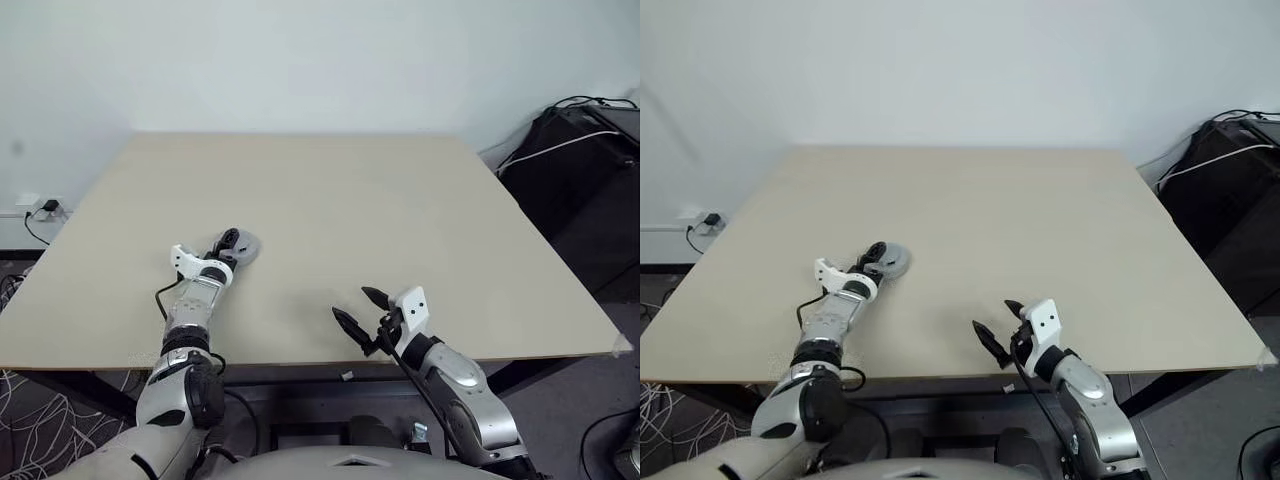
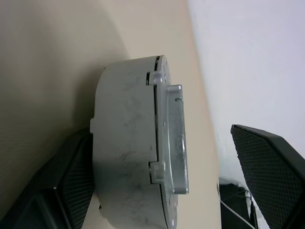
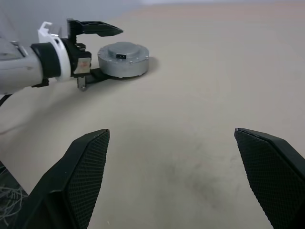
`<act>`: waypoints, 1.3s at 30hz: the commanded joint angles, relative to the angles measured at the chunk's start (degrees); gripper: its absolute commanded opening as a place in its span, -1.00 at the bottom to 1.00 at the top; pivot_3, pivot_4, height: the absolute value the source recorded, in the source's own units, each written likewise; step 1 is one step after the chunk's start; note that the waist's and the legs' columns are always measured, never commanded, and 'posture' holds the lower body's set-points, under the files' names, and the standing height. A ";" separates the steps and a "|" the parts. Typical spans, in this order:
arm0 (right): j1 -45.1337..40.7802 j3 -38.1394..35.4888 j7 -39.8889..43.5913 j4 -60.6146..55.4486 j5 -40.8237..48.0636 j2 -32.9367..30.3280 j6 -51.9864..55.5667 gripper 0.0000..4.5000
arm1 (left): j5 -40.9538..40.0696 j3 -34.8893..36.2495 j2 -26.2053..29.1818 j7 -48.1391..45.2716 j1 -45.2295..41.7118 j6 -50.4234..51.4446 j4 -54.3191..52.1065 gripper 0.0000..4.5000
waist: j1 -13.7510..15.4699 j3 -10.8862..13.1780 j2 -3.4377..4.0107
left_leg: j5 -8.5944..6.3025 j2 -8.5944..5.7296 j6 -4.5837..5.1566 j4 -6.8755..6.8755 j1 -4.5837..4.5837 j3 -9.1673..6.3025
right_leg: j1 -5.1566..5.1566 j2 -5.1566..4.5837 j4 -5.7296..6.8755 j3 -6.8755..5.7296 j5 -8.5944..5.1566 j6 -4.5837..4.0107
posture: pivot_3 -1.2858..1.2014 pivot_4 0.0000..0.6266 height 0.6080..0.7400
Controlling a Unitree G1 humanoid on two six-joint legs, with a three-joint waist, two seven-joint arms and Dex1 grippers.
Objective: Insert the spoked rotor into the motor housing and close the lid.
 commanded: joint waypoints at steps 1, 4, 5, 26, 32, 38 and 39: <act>-1.18 -1.08 -0.25 -2.26 1.09 0.36 0.06 1.00 | 0.36 -1.84 0.66 0.05 3.05 5.57 -4.90 0.99 | -0.05 -0.02 0.01 | 0.00 -0.01 0.00 -0.01 0.00 -0.01 | -0.01 0.00 0.00 0.00 -0.01 -0.01 | 0.03 -1.00 1.00; -1.13 -1.05 -0.22 -2.42 1.16 0.39 0.38 1.00 | 0.40 -3.50 1.62 -0.91 5.83 10.13 -8.63 0.99 | -0.19 -0.05 0.05 | -0.01 -0.01 0.00 -0.02 0.00 -0.01 | -0.02 0.00 0.00 0.00 -0.02 -0.03 | 0.03 -1.00 1.00; -1.14 -1.03 -0.21 -2.42 1.17 0.38 0.47 1.00 | 0.23 -3.70 1.95 -1.07 6.53 11.35 -9.57 0.99 | -0.19 -0.06 0.05 | -0.01 -0.01 0.00 -0.02 0.01 -0.01 | -0.01 -0.01 0.00 0.00 -0.02 -0.03 | 0.03 -1.00 1.00; -1.15 -1.41 -0.57 -3.05 1.88 0.58 2.00 1.00 | -2.61 -8.50 4.32 -2.76 23.91 28.98 -34.41 0.99 | -0.30 -0.28 0.32 | -0.19 0.10 -0.28 -0.11 0.07 -0.01 | -0.02 -0.25 -0.02 -0.01 -0.07 -0.09 | 0.03 -1.00 1.00; -0.77 -1.61 -0.44 -3.18 2.49 0.92 2.18 1.00 | 3.51 -20.27 9.60 -12.65 36.71 23.98 -51.23 0.99 | -0.28 -0.27 0.38 | -0.21 0.10 -0.28 -0.26 0.05 0.04 | -0.13 -0.39 -0.05 0.02 -0.15 -0.24 | 0.03 -1.00 1.00; 0.59 -1.16 -0.30 -3.63 1.55 1.17 -0.43 1.00 | 20.32 -30.88 12.84 -19.02 45.34 0.64 -58.30 0.99 | -0.10 -0.21 0.45 | -0.21 0.12 -0.30 -0.45 0.00 0.11 | -0.25 -0.86 -0.10 0.06 -0.20 -0.32 | 0.03 -1.00 1.00; 0.85 -1.11 -0.49 -3.45 0.93 1.32 -1.78 1.00 | 24.37 -32.35 12.18 -18.06 46.10 -5.26 -58.16 0.99 | 0.00 -0.20 0.47 | -0.21 0.11 -0.30 -0.51 0.00 0.13 | -0.26 -0.93 -0.12 0.05 -0.20 -0.32 | 0.03 -1.00 1.00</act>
